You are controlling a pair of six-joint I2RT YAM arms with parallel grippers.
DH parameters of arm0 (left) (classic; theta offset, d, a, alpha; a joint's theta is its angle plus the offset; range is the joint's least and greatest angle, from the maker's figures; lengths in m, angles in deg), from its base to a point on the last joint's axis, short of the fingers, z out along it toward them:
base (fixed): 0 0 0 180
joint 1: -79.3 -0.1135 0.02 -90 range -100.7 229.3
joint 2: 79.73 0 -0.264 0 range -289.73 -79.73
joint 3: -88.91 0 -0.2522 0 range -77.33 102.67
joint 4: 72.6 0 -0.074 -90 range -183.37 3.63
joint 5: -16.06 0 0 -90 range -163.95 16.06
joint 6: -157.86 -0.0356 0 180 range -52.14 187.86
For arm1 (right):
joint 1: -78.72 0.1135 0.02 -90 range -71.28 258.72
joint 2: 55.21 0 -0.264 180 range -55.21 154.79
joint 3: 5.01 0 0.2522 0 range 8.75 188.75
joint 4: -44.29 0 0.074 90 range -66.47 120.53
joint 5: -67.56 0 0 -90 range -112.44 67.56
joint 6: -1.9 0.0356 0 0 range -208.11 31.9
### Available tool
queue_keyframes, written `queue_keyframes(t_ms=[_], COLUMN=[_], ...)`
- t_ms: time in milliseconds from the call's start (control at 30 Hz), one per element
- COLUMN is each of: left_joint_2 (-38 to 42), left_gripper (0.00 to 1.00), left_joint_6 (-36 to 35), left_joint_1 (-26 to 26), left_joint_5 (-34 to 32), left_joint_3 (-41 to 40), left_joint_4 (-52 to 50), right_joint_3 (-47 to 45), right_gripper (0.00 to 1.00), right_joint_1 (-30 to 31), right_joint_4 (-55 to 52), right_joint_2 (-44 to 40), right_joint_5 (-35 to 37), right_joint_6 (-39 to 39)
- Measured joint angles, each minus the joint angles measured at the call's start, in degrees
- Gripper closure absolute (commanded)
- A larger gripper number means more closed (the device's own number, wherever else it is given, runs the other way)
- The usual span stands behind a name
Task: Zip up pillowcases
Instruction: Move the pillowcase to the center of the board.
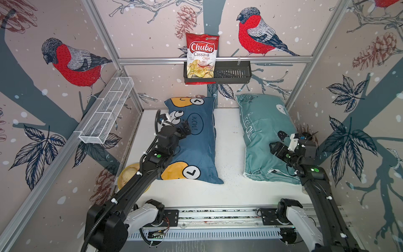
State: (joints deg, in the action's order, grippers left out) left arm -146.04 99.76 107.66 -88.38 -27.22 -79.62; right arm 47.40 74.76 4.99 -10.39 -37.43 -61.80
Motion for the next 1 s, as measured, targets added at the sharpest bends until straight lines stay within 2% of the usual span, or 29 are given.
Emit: queue_keyframes(t_ms=[133, 333, 467, 667, 733, 767, 900, 967, 1000], left_joint_2=[-12.2, -31.1, -43.5, -60.2, -63.2, -64.6, -67.6, -67.4, -66.9], left_gripper=[0.00, 0.02, 0.02, 0.05, 0.15, 0.25, 0.78, 0.96, 1.00], left_joint_6=[1.3, 7.1, 11.3, 14.6, 15.2, 15.8, 16.0, 16.0, 15.5], left_joint_1=[10.4, 18.9, 22.0, 23.5, 24.3, 24.7, 26.1, 26.1, 26.1], left_joint_5=[6.3, 11.7, 14.3, 16.3, 17.4, 17.7, 18.9, 18.9, 18.8], left_joint_3=[5.2, 15.2, 23.6, 38.9, 42.1, 43.8, 48.3, 48.2, 47.5], left_joint_4=[3.0, 11.2, 15.4, 15.0, 14.5, 14.4, 13.6, 13.5, 13.3], right_joint_3=[-0.5, 0.0, 0.0, 1.1, 1.9, 2.1, 2.3, 2.3, 2.3], right_gripper=[0.11, 0.11, 0.11, 0.12, 0.12, 0.12, 0.12, 0.12, 0.12], right_joint_1=[0.2, 0.2, 0.2, 0.2, 0.2, 0.2, 0.2, 0.2, 0.2], right_joint_4=[0.0, -1.0, -2.1, -4.9, -5.9, -6.4, -8.1, -8.6, -9.0], right_joint_2=[-1.8, -4.1, -5.2, -6.7, -7.3, -7.4, -7.7, -7.8, -7.9], right_joint_5=[-0.4, -0.4, -0.2, 0.8, 1.4, 1.7, 3.1, 3.2, 3.4], right_joint_6=[1.0, 1.1, 1.1, 0.7, 0.3, 0.1, -0.7, -0.9, -0.9])
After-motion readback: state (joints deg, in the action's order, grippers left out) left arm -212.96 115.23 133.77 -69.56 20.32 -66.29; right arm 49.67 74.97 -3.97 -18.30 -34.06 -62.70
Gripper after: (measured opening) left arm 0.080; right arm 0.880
